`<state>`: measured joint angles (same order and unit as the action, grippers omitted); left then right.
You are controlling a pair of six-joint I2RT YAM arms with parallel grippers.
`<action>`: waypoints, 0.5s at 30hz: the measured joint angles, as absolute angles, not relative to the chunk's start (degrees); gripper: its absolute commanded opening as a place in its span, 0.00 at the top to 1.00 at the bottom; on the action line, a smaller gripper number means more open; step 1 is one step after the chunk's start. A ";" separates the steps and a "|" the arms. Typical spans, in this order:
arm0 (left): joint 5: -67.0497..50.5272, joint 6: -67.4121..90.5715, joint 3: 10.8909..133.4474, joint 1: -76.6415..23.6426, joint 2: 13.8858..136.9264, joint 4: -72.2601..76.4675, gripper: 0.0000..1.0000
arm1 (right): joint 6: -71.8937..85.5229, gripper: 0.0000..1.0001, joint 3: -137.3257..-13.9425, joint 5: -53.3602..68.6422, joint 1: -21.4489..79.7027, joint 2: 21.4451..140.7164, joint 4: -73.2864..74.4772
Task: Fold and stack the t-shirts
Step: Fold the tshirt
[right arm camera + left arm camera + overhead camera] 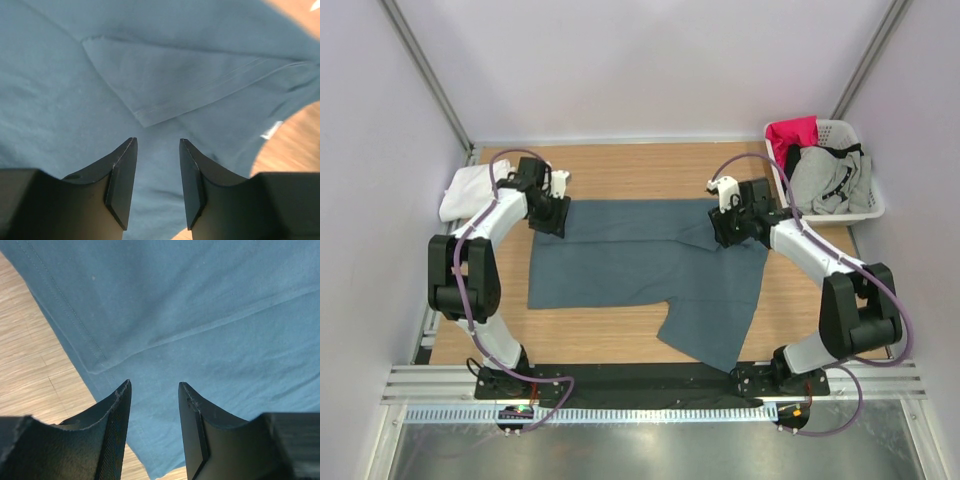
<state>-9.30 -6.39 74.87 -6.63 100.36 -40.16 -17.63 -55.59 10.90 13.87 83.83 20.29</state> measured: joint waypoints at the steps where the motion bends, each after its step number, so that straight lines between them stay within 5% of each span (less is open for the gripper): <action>1: -9.30 -6.37 74.81 -6.63 100.36 -40.18 0.55 | -17.87 0.57 -55.57 11.31 13.89 85.01 20.62; 15: -9.17 -6.17 71.75 -6.85 100.36 -40.23 0.55 | -19.84 0.59 -59.86 14.17 15.27 96.64 21.45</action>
